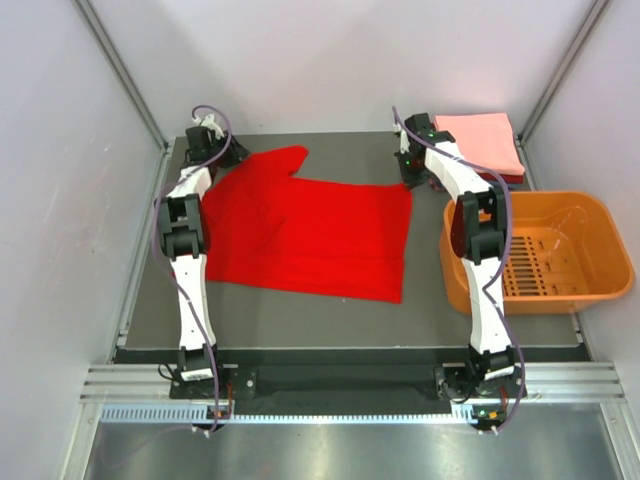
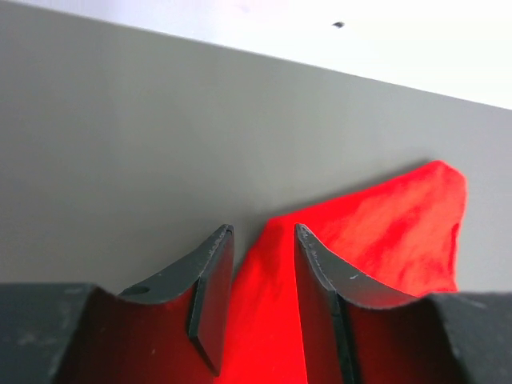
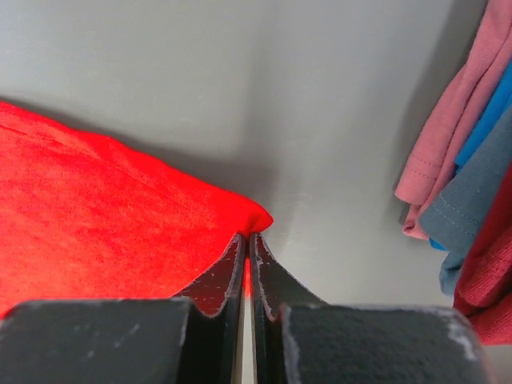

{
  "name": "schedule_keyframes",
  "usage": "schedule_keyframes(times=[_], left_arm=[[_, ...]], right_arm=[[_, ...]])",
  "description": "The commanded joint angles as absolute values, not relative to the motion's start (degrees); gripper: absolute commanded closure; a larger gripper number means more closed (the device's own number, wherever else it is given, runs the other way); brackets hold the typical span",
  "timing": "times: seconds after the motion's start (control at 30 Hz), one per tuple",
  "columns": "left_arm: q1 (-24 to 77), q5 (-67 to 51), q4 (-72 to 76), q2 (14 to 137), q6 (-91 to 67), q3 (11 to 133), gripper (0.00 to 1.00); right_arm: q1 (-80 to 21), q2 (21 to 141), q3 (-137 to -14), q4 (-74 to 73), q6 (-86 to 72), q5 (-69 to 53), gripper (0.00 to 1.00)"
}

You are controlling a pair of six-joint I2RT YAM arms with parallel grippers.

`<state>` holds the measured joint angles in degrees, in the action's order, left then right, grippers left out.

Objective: Fold and stack the t-shirts
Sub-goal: Fold the tshirt

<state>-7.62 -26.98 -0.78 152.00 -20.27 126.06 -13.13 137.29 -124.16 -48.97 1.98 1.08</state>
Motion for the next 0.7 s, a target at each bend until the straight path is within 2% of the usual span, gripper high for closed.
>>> schedule_keyframes(times=[0.0, 0.23, 0.33, 0.37, 0.43, 0.67], left_arm=[[-7.3, -30.0, 2.5, 154.7, -22.6, 127.3, 0.58], [-6.5, -31.7, 2.9, 156.7, -24.0, 129.5, 0.62], [-6.4, -31.6, 2.4, 156.4, -23.6, 129.5, 0.79], [-6.4, -31.3, 2.1, 156.2, -23.4, 129.4, 0.91], [-6.4, -30.2, 1.6, 154.7, -22.9, 129.1, 1.0], [-9.0, -32.9, 5.7, 145.5, -26.1, 123.2, 1.0]], right_arm=[[-13.7, 132.5, -124.3, -47.5, 2.8, 2.4, 1.0], [-13.8, 132.4, -124.4, -47.5, 3.1, 2.7, 1.0], [-13.8, 132.1, -124.3, -47.7, 3.3, 2.8, 1.0], [-13.8, 132.1, -124.1, -47.7, 3.3, 3.1, 1.0], [-13.8, 131.8, -123.8, -47.5, 3.5, 3.5, 1.0], [-13.8, 127.4, -119.5, -43.6, 3.2, 5.3, 1.0]])
